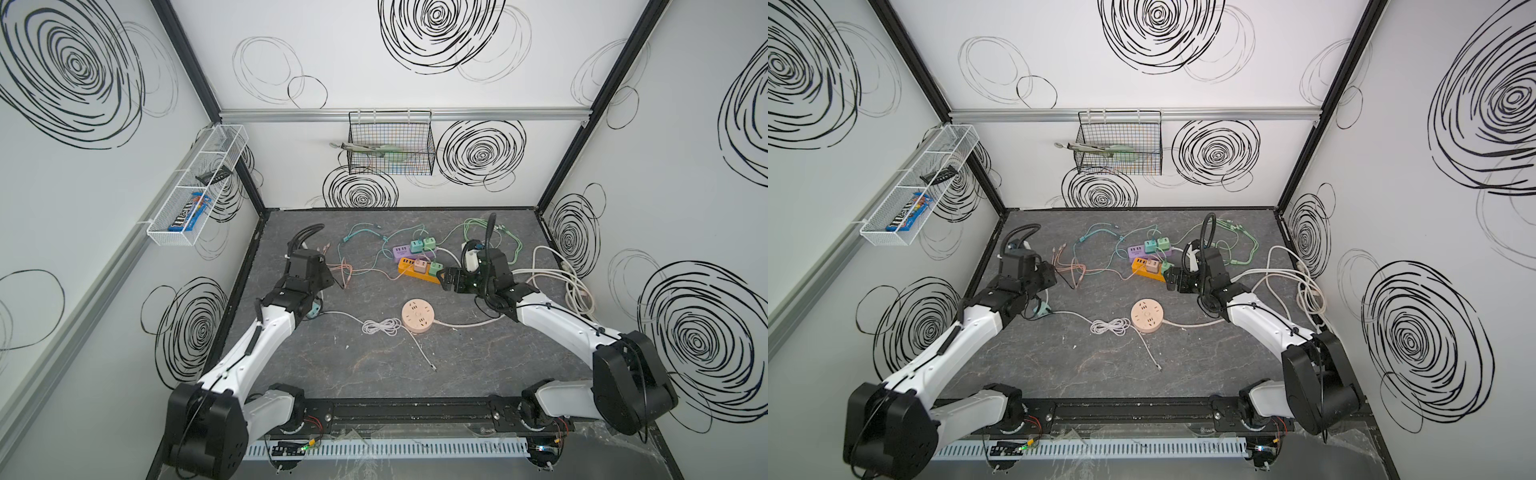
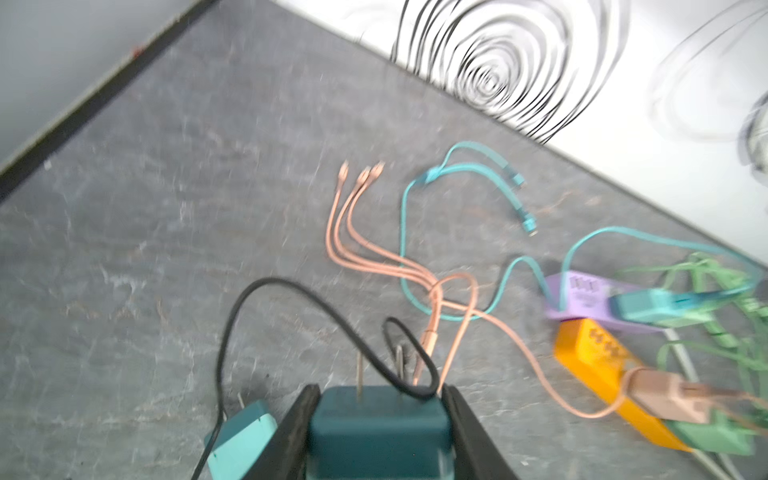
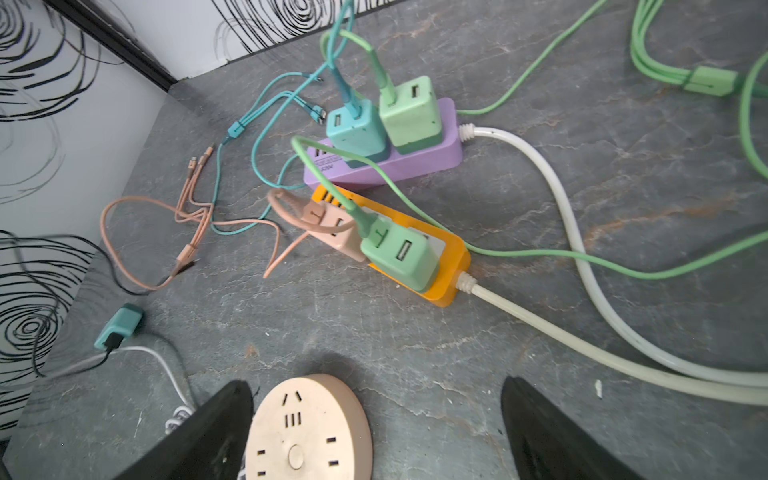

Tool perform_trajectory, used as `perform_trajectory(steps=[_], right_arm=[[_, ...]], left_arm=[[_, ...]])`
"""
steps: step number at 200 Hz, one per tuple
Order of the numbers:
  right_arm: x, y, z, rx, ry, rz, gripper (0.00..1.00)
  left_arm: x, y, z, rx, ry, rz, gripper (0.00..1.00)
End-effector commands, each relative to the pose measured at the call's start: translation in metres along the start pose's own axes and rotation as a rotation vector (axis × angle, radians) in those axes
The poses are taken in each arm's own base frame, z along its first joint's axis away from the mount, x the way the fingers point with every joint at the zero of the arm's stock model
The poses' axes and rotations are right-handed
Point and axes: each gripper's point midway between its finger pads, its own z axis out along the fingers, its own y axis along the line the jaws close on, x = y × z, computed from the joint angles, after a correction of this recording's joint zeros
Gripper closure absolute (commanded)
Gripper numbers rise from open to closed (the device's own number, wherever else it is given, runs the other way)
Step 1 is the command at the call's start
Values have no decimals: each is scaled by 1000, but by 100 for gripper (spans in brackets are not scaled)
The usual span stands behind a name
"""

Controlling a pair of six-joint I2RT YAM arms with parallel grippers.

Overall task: Insert the plug
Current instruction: 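Lift the teal charger upward with the left gripper, then carry the teal charger toward the strips with the left gripper while the right follows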

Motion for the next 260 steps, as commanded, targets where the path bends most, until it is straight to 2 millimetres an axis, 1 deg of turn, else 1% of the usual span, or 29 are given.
perform_trajectory(steps=[1,23,46,60,72,85,94,103,119,130,135,161,178,192,211,226,245,260], right_arm=[[-29,29,-11,-67,-108,-92,3],[-33,43,-12,-83,-129,-136,3],[-36,48,-12,-86,-138,-143,3],[-36,48,-12,-86,-138,-142,3],[-37,48,-12,-83,-141,-142,3],[-36,47,-13,-78,-142,-140,3],[-35,45,-13,-72,-140,-138,3],[-34,44,-13,-67,-137,-135,3],[-30,42,-11,-61,-128,-134,3],[-28,42,-11,-66,-119,-137,3],[-27,43,-10,-74,-112,-144,3],[-17,65,-6,-181,-75,-205,3],[-10,89,-4,-268,-66,-277,3],[-2,111,-3,-344,-56,-334,3],[4,137,0,-414,-44,-389,3],[9,161,-3,-511,-37,-432,3],[15,188,-1,-600,-43,-499,3],[16,208,2,-663,-72,-518,3]], left_arm=[[-55,-26,-41,87,-120,50,100],[-98,-41,-78,123,-234,86,100],[-140,-43,-110,89,-350,123,100],[-158,-48,-123,108,-382,131,100],[-163,-57,-126,159,-365,125,100],[-157,-67,-123,219,-321,121,100],[-147,-67,-115,226,-279,119,100],[-134,-61,-102,204,-232,123,100],[-108,-43,-78,153,-125,117,100],[-89,-40,-67,179,-44,120,100],[-81,-42,-64,209,-9,124,100],[-43,-61,-59,359,139,149,100],[-23,-69,-59,420,213,155,100],[-14,-76,-63,484,240,156,100],[-10,-94,-77,614,249,154,100],[-11,-110,-90,726,256,149,100],[-16,-129,-110,869,247,143,100],[-19,-140,-120,929,246,143,100]])
